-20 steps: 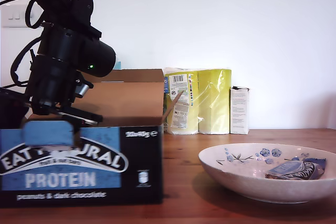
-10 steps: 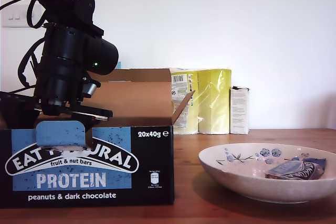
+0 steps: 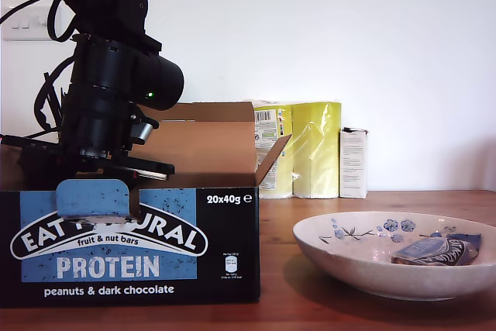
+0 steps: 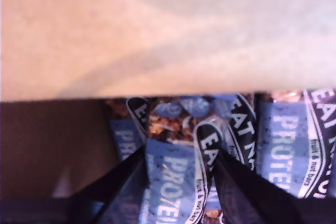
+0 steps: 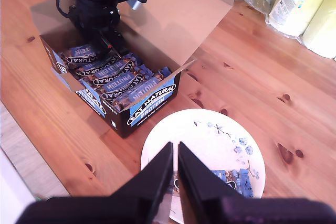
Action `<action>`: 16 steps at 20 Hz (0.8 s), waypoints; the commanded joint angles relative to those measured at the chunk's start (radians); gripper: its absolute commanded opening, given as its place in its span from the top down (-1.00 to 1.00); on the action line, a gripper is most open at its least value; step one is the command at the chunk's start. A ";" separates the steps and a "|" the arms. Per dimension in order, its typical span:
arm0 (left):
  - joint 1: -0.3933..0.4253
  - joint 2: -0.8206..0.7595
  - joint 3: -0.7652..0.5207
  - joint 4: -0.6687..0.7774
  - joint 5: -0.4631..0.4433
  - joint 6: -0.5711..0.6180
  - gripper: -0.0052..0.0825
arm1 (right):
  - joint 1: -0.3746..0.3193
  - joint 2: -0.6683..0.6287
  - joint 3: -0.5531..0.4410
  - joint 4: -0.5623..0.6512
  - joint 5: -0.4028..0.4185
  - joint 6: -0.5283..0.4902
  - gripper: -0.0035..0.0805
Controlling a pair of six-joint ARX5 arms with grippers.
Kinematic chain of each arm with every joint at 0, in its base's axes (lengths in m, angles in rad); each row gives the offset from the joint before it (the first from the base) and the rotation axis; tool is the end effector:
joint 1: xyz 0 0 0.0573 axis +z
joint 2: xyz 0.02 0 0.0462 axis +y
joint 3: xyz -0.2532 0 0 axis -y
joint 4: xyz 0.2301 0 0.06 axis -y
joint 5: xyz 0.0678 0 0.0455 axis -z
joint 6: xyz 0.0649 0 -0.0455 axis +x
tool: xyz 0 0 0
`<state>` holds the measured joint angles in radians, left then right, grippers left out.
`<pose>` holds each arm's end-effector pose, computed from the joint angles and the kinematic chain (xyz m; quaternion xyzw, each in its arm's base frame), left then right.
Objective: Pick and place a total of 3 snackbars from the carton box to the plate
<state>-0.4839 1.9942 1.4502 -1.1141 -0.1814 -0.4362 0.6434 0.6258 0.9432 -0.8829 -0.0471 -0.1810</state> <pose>0.3068 -0.1480 0.1355 0.0905 0.7024 0.0514 0.7041 0.0995 0.0784 0.3096 -0.1633 0.2362 0.3478 0.8925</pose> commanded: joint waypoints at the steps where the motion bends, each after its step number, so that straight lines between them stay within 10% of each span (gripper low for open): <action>1: 0.001 0.059 -0.013 0.003 -0.002 0.004 0.39 | 0.005 -0.003 0.003 0.006 -0.006 0.000 0.95; 16: -0.069 -0.245 0.039 0.068 -0.048 0.053 0.39 | 0.004 -0.003 0.003 -0.001 0.005 0.000 0.95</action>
<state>-0.5343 1.7435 1.4857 -1.0725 -0.2478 -0.3920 0.6434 0.6258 0.9432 -0.8871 -0.0429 -0.1810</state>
